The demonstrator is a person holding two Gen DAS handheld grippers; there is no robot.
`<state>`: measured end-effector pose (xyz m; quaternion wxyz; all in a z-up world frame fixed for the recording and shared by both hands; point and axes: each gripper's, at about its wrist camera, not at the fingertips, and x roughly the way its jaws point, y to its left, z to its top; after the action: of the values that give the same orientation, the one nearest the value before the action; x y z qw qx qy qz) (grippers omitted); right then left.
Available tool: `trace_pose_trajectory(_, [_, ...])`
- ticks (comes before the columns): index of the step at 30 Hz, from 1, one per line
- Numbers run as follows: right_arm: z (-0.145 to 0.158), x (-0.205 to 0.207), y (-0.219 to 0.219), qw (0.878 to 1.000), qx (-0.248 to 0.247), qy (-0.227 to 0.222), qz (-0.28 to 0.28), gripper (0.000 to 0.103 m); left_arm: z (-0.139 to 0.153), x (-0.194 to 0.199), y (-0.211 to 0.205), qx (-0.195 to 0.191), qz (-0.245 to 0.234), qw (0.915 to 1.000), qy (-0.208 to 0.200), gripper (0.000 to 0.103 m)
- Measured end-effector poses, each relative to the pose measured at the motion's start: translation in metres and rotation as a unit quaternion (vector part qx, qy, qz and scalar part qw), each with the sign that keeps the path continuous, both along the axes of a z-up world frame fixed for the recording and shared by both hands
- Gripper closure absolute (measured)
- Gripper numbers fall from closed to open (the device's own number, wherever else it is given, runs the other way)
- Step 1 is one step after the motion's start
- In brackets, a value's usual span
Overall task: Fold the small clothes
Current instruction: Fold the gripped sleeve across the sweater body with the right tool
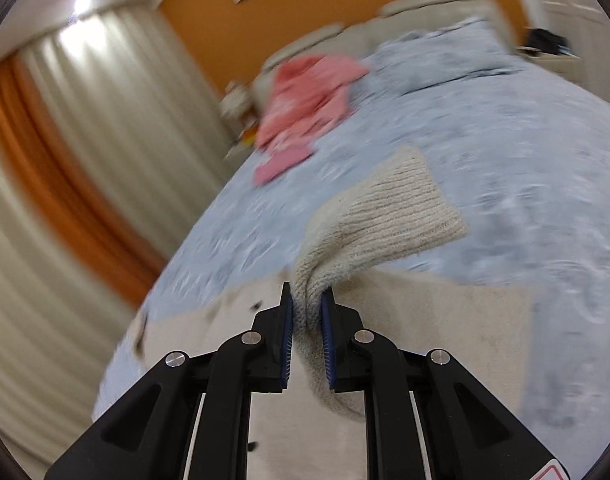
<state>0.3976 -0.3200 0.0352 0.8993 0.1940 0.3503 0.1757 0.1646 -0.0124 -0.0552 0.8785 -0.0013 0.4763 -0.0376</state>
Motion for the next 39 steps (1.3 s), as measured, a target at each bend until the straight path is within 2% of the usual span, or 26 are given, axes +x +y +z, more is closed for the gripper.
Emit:
trace_pose_trajectory(5, [-0.038,0.028,0.080,0.998,-0.023,0.040,0.048,0.091,0.002,0.004,0.023,-0.010,0.018,0.9998,-0.002,0.005])
trace_pose_trajectory(8, [-0.075,0.046,0.121,0.993,-0.066,0.071,0.069,0.089,0.000,0.007,0.033,-0.010,0.023,0.9997,-0.004,0.005])
trace_pose_trajectory(11, [-0.106,0.044,0.151,0.987,-0.102,0.101,0.077,0.082,-0.003,0.016,0.042,-0.017,0.028,0.9995,-0.003,0.005])
trace_pose_trajectory(12, [-0.115,0.044,0.156,0.985,-0.107,0.111,0.081,0.076,-0.002,0.021,0.046,-0.025,0.030,0.9992,-0.005,0.005])
trace_pose_trajectory(14, [-0.124,0.034,0.166,0.983,-0.108,0.118,0.091,0.062,-0.001,0.035,0.052,-0.045,0.036,0.9983,-0.009,0.005])
trace_pose_trajectory(16, [-0.119,0.021,0.168,0.985,-0.097,0.107,0.097,0.060,-0.001,0.052,0.056,-0.068,0.039,0.9968,-0.010,0.005])
trace_pose_trajectory(18, [-0.104,0.002,0.149,0.990,-0.070,0.080,0.092,0.054,0.000,0.079,0.061,-0.115,0.044,0.9924,-0.002,0.005])
trace_pose_trajectory(20, [-0.089,-0.020,0.117,0.995,-0.060,0.052,0.057,0.044,0.000,0.106,0.061,-0.156,0.053,0.9863,0.000,0.005])
trace_pose_trajectory(22, [-0.083,-0.044,0.077,0.996,-0.086,0.037,-0.004,0.041,-0.002,0.144,0.055,-0.195,0.065,0.9787,0.004,0.005])
trace_pose_trajectory(24, [-0.089,-0.067,0.034,0.989,-0.126,0.049,-0.064,0.040,-0.007,0.183,0.037,-0.215,0.068,0.9743,0.009,0.005])
trace_pose_trajectory(26, [-0.102,-0.079,0.003,0.982,-0.140,0.080,-0.101,0.040,-0.009,0.210,0.013,-0.205,0.059,0.9768,0.016,0.005])
trace_pose_trajectory(28, [-0.120,-0.089,-0.027,0.976,-0.132,0.111,-0.131,0.040,-0.019,0.244,-0.028,-0.202,0.018,0.9784,0.038,0.005])
trace_pose_trajectory(31, [-0.138,-0.095,-0.047,0.971,-0.137,0.135,-0.143,0.040,-0.043,0.270,-0.076,-0.143,-0.012,0.9868,0.074,0.005])
trace_pose_trajectory(32, [-0.141,-0.096,-0.049,0.970,-0.141,0.137,-0.142,0.040,-0.050,0.274,-0.086,-0.118,-0.015,0.9898,0.077,0.010])
trace_pose_trajectory(33, [-0.147,-0.092,-0.050,0.969,-0.148,0.140,-0.141,0.040,-0.061,0.278,-0.094,-0.087,-0.014,0.9930,0.078,0.020])
trace_pose_trajectory(34, [-0.150,-0.087,-0.049,0.968,-0.151,0.142,-0.140,0.040,-0.067,0.283,-0.094,-0.079,-0.009,0.9935,0.082,0.045])
trace_pose_trajectory(35, [-0.154,-0.083,-0.049,0.968,-0.153,0.143,-0.138,0.040,-0.069,0.286,-0.088,-0.083,0.003,0.9932,0.082,0.054])
trace_pose_trajectory(36, [-0.159,-0.076,-0.047,0.969,-0.153,0.143,-0.134,0.040,-0.066,0.288,-0.071,-0.118,0.023,0.9901,0.072,0.062])
trace_pose_trajectory(37, [-0.160,-0.076,-0.048,0.969,-0.152,0.142,-0.132,0.040,-0.063,0.290,-0.058,-0.138,0.036,0.9875,0.067,0.077])
trace_pose_trajectory(39, [-0.160,-0.068,-0.048,0.973,-0.139,0.133,-0.130,0.042,-0.053,0.291,-0.027,-0.159,0.067,0.9844,0.037,0.078])
